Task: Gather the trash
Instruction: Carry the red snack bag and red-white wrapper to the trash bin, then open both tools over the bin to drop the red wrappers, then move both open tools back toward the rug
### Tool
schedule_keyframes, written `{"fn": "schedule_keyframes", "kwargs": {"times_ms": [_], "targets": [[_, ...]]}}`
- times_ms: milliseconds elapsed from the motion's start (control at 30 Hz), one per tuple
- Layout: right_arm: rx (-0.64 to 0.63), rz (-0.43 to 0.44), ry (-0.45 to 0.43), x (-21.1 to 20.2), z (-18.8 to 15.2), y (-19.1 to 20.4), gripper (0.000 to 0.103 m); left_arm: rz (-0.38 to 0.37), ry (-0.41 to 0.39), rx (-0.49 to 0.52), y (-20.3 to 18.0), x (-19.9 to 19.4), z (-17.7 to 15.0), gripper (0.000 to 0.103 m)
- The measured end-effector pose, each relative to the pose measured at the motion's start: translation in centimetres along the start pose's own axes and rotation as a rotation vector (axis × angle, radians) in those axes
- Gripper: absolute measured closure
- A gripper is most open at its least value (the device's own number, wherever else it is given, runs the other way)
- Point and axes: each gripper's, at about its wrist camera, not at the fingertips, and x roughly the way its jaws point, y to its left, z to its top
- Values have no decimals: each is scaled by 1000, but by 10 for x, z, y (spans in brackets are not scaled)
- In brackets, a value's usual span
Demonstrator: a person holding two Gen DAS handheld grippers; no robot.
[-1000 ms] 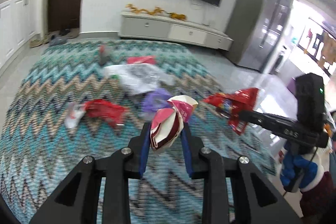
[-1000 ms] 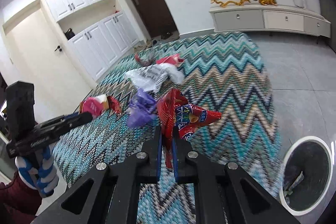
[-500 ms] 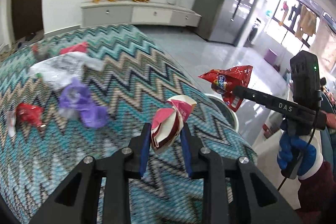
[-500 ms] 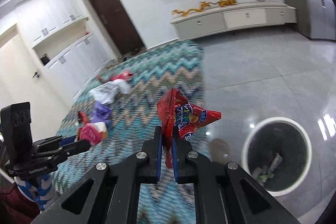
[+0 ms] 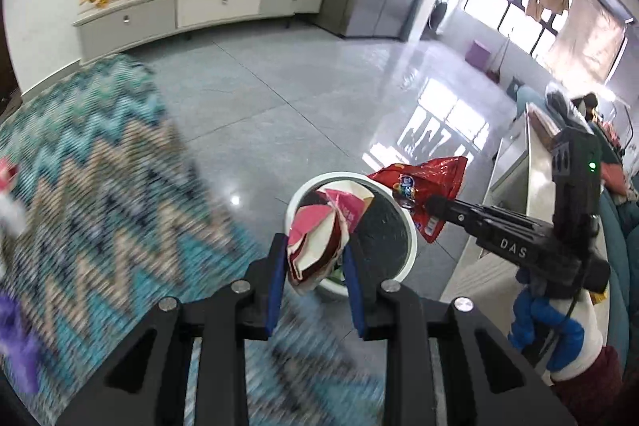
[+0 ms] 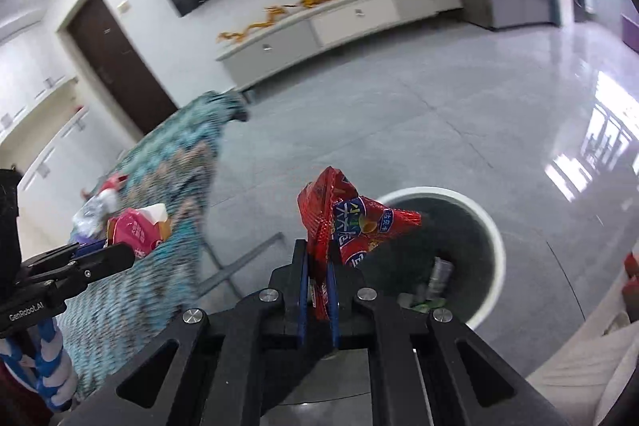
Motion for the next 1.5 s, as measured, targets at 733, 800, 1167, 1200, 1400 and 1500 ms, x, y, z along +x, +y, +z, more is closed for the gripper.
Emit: {"fn": "schedule_keyframes", "kwargs": {"times_ms": [733, 800, 1167, 1200, 1400, 1500], "targets": [[117, -164, 37, 34, 11, -83, 61, -4, 81, -33, -44, 99, 50, 39], [115, -163, 30, 31, 11, -79, 61, 23, 60, -23, -43, 89, 46, 39], [61, -128, -45, 3, 16, -37, 56, 212, -148, -58, -21, 19, 31, 39], [53, -124, -52, 0, 18, -32, 55, 220, -159, -64, -20, 14, 29, 39], [2, -95, -88, -13, 25, -3, 54, 287, -225, -88, -1, -26, 18, 39], [-22, -83, -107, -19, 26, 12, 53, 316, -242, -107, 7, -41, 13, 39]]}}
